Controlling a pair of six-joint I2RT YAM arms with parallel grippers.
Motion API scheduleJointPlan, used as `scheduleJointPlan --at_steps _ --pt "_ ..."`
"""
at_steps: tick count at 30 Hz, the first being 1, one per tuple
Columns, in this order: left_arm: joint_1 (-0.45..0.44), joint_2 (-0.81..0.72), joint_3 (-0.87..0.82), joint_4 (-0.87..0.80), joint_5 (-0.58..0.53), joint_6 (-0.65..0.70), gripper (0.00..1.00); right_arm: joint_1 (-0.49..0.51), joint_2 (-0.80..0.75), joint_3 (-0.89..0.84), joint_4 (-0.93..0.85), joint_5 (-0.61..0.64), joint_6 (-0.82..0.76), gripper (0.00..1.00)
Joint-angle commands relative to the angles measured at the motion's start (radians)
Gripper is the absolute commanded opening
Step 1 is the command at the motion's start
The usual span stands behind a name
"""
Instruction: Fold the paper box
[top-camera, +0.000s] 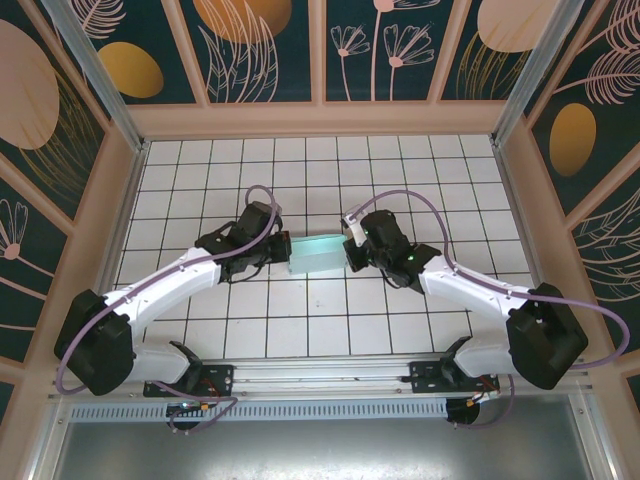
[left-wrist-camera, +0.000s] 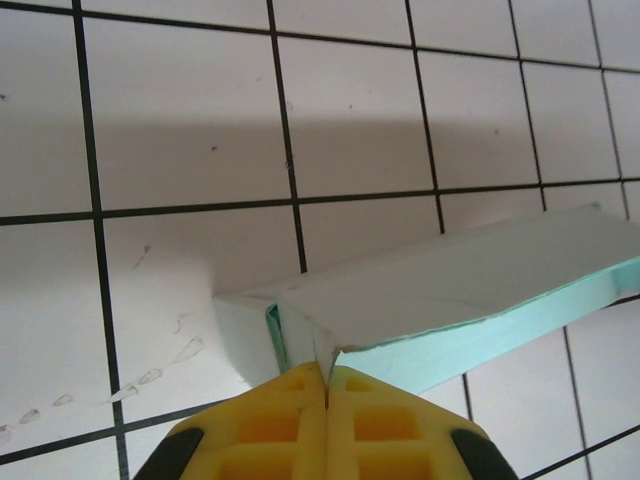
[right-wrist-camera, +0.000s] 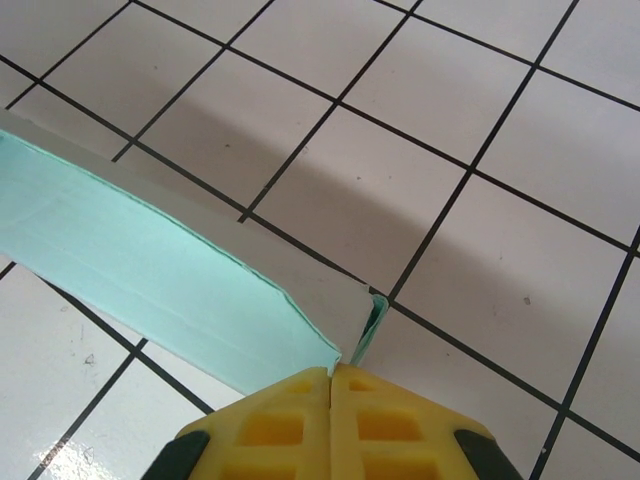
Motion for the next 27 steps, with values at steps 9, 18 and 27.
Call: scheduleJointPlan --at_steps 9,18,27 --pt "-0.008 -0.022 -0.111 0.121 0.081 0.053 0.0 0.028 -0.016 -0.078 0.109 -0.064 0.02 0.0" --pt "-0.008 0.0 -0.146 0.133 0.065 0.05 0.0 0.019 -0.022 -0.192 0.201 -0.049 0.083 0.0" --pt "-0.01 0.029 -0.181 0.158 0.1 0.028 0.0 0.02 -0.074 -0.153 0.208 -0.07 0.071 0.17"
